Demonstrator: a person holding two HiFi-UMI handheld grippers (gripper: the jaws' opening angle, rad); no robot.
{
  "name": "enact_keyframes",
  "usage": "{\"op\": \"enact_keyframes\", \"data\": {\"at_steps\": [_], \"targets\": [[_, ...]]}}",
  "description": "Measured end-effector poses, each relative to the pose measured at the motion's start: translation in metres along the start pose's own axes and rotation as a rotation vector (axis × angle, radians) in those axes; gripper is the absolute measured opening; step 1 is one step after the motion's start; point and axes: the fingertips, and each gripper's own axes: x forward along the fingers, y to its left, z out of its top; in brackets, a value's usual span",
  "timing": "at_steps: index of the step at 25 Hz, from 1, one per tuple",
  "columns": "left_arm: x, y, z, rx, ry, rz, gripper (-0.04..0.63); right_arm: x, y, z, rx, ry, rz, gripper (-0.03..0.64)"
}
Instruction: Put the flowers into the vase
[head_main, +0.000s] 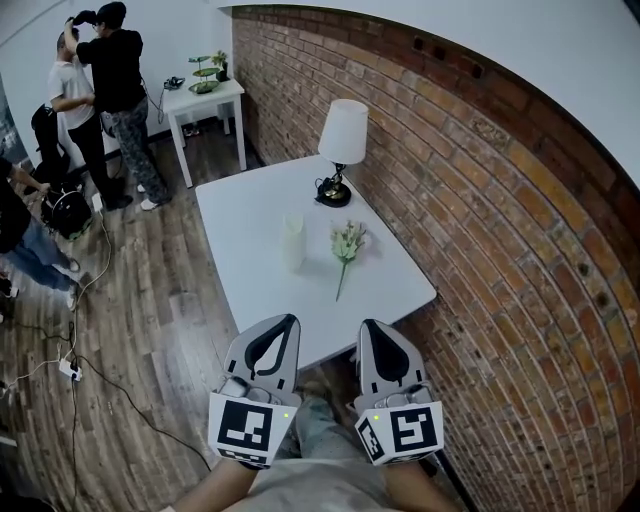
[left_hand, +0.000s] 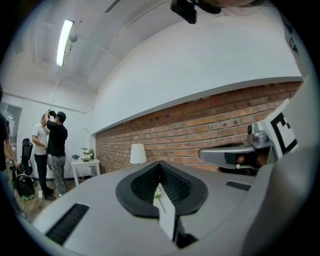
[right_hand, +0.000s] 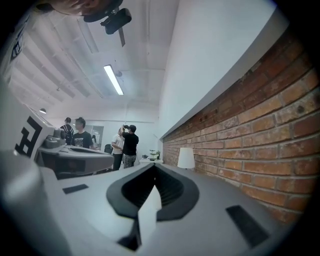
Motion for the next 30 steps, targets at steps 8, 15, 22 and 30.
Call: {"op": "enact_keyframes", "data": {"at_steps": [8, 15, 22, 30], "targets": [[0.075, 0.03, -0.01, -0.003, 0.012, 0.023, 0.008, 0.077, -0.039, -0.016, -0.022, 0.038, 0.033, 0.006], [0.151, 0.052, -0.021, -0.023, 0.045, 0.036, 0.008, 0.147, -0.08, -0.034, -0.013, 0.089, 0.054, 0.006], [0.197, 0.065, -0.027, -0.03, 0.071, 0.072, 0.008, 0.187, -0.107, -0.045, -0.006, 0.117, 0.088, 0.006], [0.213, 0.074, -0.04, -0.05, 0.116, 0.109, 0.008, 0.21, -0.11, -0.065, -0.023, 0.207, 0.121, 0.006]]}}
